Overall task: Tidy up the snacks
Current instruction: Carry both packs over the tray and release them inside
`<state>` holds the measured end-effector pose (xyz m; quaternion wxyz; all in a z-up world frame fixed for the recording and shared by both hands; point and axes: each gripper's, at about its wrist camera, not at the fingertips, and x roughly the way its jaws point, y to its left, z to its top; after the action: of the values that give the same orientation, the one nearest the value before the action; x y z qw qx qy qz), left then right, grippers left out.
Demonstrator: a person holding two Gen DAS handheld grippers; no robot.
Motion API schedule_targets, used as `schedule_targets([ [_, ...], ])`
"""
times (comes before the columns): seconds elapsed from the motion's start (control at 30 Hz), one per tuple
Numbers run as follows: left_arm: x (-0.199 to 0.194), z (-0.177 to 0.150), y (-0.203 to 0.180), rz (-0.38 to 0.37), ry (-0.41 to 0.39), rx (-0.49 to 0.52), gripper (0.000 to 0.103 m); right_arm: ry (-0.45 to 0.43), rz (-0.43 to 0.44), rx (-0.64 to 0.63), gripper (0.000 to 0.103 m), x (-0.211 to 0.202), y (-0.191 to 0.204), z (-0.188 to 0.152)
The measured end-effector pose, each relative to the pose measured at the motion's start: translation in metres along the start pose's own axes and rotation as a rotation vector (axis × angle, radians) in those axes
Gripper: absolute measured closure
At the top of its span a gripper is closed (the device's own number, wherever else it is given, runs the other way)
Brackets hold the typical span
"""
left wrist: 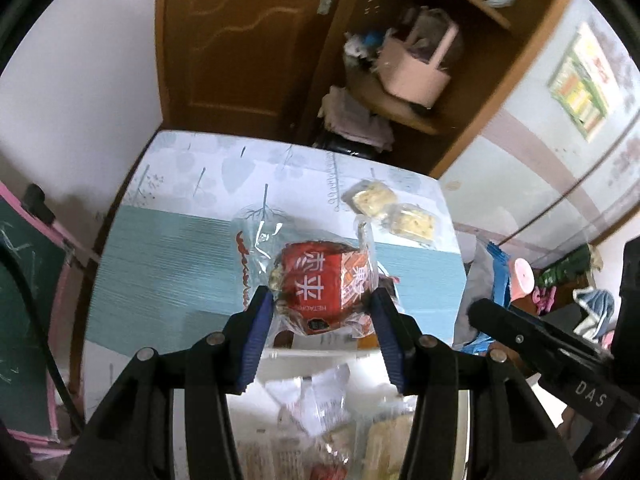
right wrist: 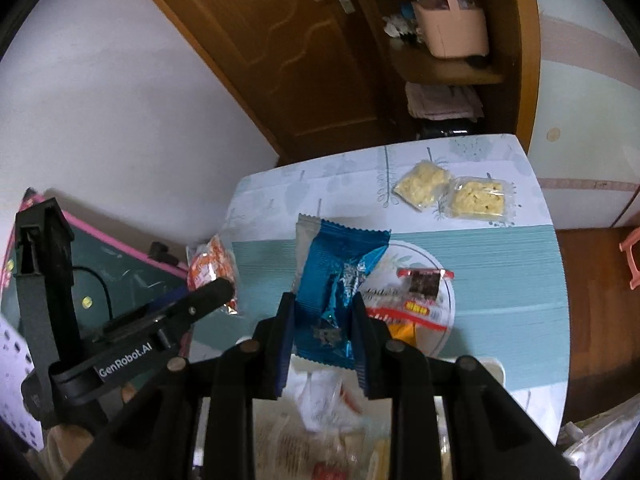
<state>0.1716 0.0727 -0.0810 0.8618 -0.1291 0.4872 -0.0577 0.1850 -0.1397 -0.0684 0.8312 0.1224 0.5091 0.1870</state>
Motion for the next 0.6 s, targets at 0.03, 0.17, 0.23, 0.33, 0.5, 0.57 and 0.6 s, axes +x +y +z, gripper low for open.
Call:
schedule_targets([
  [0.03, -0.01, -0.006, -0.002, 0.002, -0.004, 0.012, 0.054, -0.004, 0.002, -0.005, 0.077, -0.006, 0.001, -0.005],
  [0.17, -0.037, -0.03, -0.013, 0.013, -0.006, 0.053, 0.054, -0.01, 0.002, -0.036, 0.077, -0.029, 0.007, -0.026],
  [0.23, -0.048, -0.044, -0.019, 0.027, -0.009, 0.077, 0.054, -0.009, -0.002, -0.051, 0.077, -0.039, 0.009, -0.038],
  [0.33, -0.059, -0.061, -0.024, 0.035, -0.005, 0.099, 0.054, 0.002, -0.008, -0.076, 0.077, -0.049, 0.012, -0.056],
  [0.5, -0.063, -0.09, -0.034, 0.062, 0.023, 0.131, 0.054, 0.001, -0.056, -0.135, 0.077, -0.062, 0.019, -0.08],
  [0.57, -0.061, -0.099, -0.037, 0.071, 0.033, 0.139, 0.054, 0.004, -0.067, -0.14, 0.077, -0.066, 0.018, -0.088],
  [0.6, -0.061, -0.103, -0.038, 0.072, 0.042, 0.14, 0.054, 0.006, -0.073, -0.14, 0.077, -0.067, 0.018, -0.092],
])
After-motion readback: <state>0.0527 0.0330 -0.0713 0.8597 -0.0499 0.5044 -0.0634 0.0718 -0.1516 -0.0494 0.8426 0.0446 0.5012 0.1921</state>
